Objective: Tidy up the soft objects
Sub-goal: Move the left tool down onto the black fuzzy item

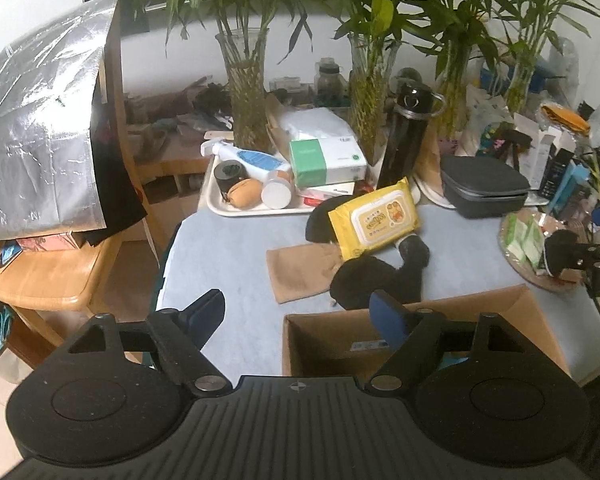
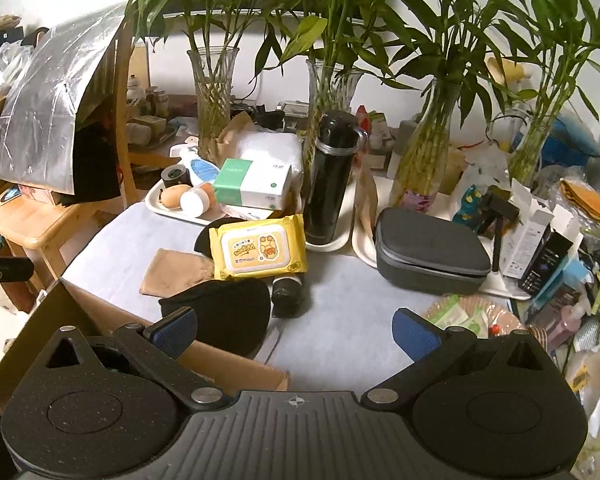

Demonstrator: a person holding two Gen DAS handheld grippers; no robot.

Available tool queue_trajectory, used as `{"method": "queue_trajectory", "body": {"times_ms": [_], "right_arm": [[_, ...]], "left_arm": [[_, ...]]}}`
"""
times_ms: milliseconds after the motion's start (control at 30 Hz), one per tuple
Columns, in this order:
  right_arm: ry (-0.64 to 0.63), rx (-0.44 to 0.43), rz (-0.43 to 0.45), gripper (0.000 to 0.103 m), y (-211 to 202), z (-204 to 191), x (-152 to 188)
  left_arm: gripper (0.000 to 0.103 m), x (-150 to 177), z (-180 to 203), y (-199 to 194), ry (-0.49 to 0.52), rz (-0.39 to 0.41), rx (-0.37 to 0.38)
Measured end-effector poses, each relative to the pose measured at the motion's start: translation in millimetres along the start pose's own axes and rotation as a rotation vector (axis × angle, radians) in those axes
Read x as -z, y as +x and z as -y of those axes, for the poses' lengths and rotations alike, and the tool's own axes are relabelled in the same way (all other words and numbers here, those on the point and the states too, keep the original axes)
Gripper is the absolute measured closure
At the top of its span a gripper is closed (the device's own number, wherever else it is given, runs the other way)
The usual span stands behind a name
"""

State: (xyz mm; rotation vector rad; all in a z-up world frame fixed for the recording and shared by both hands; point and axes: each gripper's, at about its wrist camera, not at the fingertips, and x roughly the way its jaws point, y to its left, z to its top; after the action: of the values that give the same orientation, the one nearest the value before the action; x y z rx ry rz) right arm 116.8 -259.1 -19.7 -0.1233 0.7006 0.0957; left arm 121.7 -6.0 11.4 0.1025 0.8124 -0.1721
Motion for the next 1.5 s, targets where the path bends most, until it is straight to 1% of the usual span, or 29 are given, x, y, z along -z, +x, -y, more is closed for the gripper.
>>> {"method": "queue_trajectory", "body": {"times_ms": [167, 367, 600, 733, 900, 1067, 1233, 1367, 1500], "right_arm": [[-0.002, -0.005, -0.001, 0.000, 10.4, 6.1, -3.0], [-0.006, 0.004, -0.030, 0.000, 36.1, 14.9, -7.5], [0.043, -0.034, -0.064, 0.000, 65.0, 26.0, -9.3], [0.067, -0.060, -0.086, 0.000, 80.1, 31.6, -9.0], [0.103, -0.092, -0.108, 0.000, 95.4, 40.0, -7.9], [0.132, -0.111, -0.114, 0.000, 104.5, 48.3, -7.2], [0.160, -0.119, -0.121, 0.000, 113.2, 55.8, -4.6], [0.169, -0.120, -0.127, 0.000, 118.9, 59.3, -0.9], [0.178, -0.124, -0.136, 0.000, 122.3, 62.7, 3.1]], "left_arm": [[0.023, -3.5, -6.5, 8.0, -0.001, 0.018, -0.004], [0.023, -7.6, -14.7, 21.9, -0.003, 0.015, 0.026], [0.023, -13.6, -19.7, 42.2, 0.024, 0.011, 0.052], [0.023, -18.0, -21.6, 55.7, 0.050, 0.001, 0.121], [0.023, -24.4, -27.4, 78.9, 0.054, -0.029, 0.246], [0.023, -29.8, -27.1, 99.5, 0.069, -0.064, 0.317], [0.023, -38.8, -22.7, 118.0, 0.078, -0.129, 0.402], [0.023, -47.3, -13.2, 131.5, 0.091, -0.161, 0.447], [0.024, -55.5, 2.4, 148.7, 0.118, -0.226, 0.490]]}}
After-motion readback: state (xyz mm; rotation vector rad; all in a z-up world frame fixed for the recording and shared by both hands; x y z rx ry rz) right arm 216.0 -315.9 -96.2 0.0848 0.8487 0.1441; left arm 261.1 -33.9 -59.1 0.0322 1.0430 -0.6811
